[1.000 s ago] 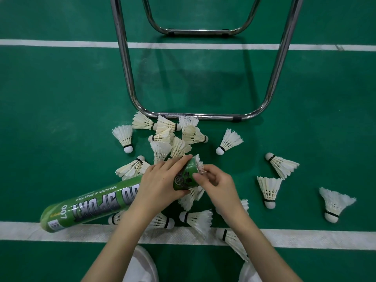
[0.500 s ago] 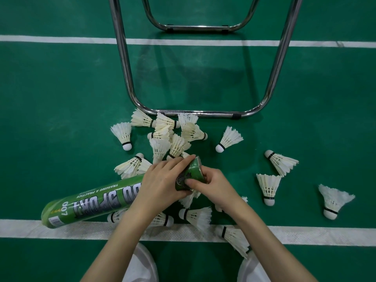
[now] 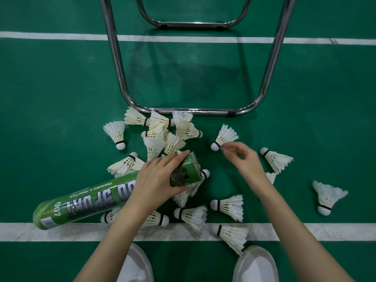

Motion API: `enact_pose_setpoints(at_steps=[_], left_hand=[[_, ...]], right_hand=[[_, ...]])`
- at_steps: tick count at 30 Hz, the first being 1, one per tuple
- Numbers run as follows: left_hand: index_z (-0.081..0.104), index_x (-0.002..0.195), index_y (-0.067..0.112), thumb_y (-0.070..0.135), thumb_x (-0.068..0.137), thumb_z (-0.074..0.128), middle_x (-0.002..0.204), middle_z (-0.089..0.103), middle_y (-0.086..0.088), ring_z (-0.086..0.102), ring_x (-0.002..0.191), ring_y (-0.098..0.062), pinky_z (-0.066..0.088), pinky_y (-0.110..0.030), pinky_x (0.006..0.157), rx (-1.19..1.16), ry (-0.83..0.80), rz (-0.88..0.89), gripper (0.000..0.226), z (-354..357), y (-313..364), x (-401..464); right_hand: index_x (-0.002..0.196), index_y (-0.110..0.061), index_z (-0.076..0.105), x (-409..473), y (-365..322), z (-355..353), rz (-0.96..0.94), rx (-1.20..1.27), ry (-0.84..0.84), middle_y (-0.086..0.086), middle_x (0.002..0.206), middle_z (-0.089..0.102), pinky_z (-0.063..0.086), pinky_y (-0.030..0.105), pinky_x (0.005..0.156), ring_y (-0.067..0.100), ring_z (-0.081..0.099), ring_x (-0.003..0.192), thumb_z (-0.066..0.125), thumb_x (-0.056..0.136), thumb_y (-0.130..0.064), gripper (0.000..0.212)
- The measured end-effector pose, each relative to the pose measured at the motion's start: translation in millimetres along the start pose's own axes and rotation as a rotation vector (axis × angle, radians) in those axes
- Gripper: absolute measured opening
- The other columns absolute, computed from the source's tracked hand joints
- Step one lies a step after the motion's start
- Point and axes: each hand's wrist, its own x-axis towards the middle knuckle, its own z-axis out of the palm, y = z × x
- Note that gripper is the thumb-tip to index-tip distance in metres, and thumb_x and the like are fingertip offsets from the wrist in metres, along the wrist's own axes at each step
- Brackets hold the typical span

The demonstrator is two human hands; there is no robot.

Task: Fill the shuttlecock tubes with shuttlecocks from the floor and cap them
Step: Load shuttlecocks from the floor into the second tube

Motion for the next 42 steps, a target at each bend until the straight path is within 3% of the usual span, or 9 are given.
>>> enact_pose_setpoints(at_steps=[5,11,18,24,29,33,37,40,42], left_hand=[[0.036,0.137,0.031,0.048,0.053,0.083,0.120,0.061,0.002,0.061,0.100,-0.023,0.047,-0.035,0.077,0.025,0.016,0.002,0.097,2,3,-2],[0.042,0.136,0.028,0.048,0.052,0.083,0.117,0.062,0.003,0.061,0.098,-0.022,0.046,-0.032,0.077,0.037,0.034,0.012,0.096,4,3,-5],[0.038,0.137,0.031,0.048,0.054,0.083,0.120,0.061,0.003,0.060,0.103,-0.023,0.045,-0.033,0.080,0.024,0.008,-0.009,0.097,4,2,-2],[0.032,0.139,0.034,0.051,0.059,0.079,0.123,0.059,0.003,0.059,0.104,-0.024,0.045,-0.036,0.081,0.001,-0.008,-0.023,0.095,1,-2,0],[0.032,0.141,0.030,0.051,0.060,0.078,0.121,0.060,0.002,0.060,0.100,-0.026,0.047,-0.037,0.076,0.010,0.025,-0.034,0.095,-1,-2,3],[0.030,0.143,0.024,0.050,0.057,0.081,0.117,0.063,-0.003,0.062,0.095,-0.027,0.047,-0.036,0.075,0.031,0.048,-0.065,0.103,-2,-3,4],[0.037,0.140,0.023,0.050,0.059,0.080,0.120,0.062,-0.002,0.061,0.097,-0.028,0.047,-0.038,0.075,0.018,0.041,-0.082,0.096,-4,-4,7],[0.040,0.138,0.024,0.049,0.059,0.079,0.121,0.061,0.000,0.061,0.098,-0.028,0.046,-0.038,0.075,0.014,0.029,-0.091,0.092,-5,-3,9],[0.040,0.138,0.024,0.048,0.059,0.079,0.121,0.061,0.000,0.061,0.098,-0.028,0.046,-0.038,0.075,0.008,0.025,-0.092,0.092,-6,-3,9]], right_hand=[[0.117,-0.013,0.058,29,9,-17,0.002,-0.072,0.156,-0.002,0.115,0.061,0.040,0.025,0.098,0.013,0.054,0.113,0.059,0.088,-0.009,0.030],[0.133,-0.013,0.046,54,20,-12,0.069,-0.216,0.146,0.002,0.136,0.049,0.030,0.017,0.095,0.014,0.043,0.127,0.061,0.087,-0.011,0.048],[0.112,-0.001,0.059,53,27,-2,0.135,-0.339,0.114,0.013,0.097,0.059,0.039,0.026,0.074,0.028,0.055,0.091,0.064,0.086,-0.016,0.031],[0.082,-0.007,0.060,33,19,0,0.061,-0.204,0.086,0.001,0.069,0.048,0.035,0.026,0.063,0.015,0.044,0.067,0.063,0.086,-0.022,0.016],[0.084,-0.013,0.066,-5,-4,8,0.053,0.052,0.012,0.004,0.081,0.068,0.044,0.020,0.074,0.009,0.060,0.077,0.066,0.085,-0.023,0.010],[0.076,-0.023,0.062,-22,-13,17,-0.021,0.043,0.043,-0.005,0.076,0.065,0.041,0.007,0.064,-0.005,0.056,0.065,0.068,0.082,-0.018,0.011],[0.077,-0.023,0.063,-26,-18,21,-0.039,0.037,0.033,-0.007,0.077,0.066,0.043,0.008,0.068,-0.004,0.058,0.069,0.067,0.083,-0.018,0.009],[0.080,-0.018,0.065,-28,-23,32,-0.040,0.055,-0.047,0.000,0.082,0.069,0.046,0.015,0.075,0.004,0.061,0.078,0.067,0.083,-0.016,0.004],[0.084,-0.021,0.066,-29,-27,41,-0.036,0.035,-0.122,-0.005,0.084,0.068,0.045,0.014,0.077,0.002,0.061,0.081,0.066,0.084,-0.018,0.002]])
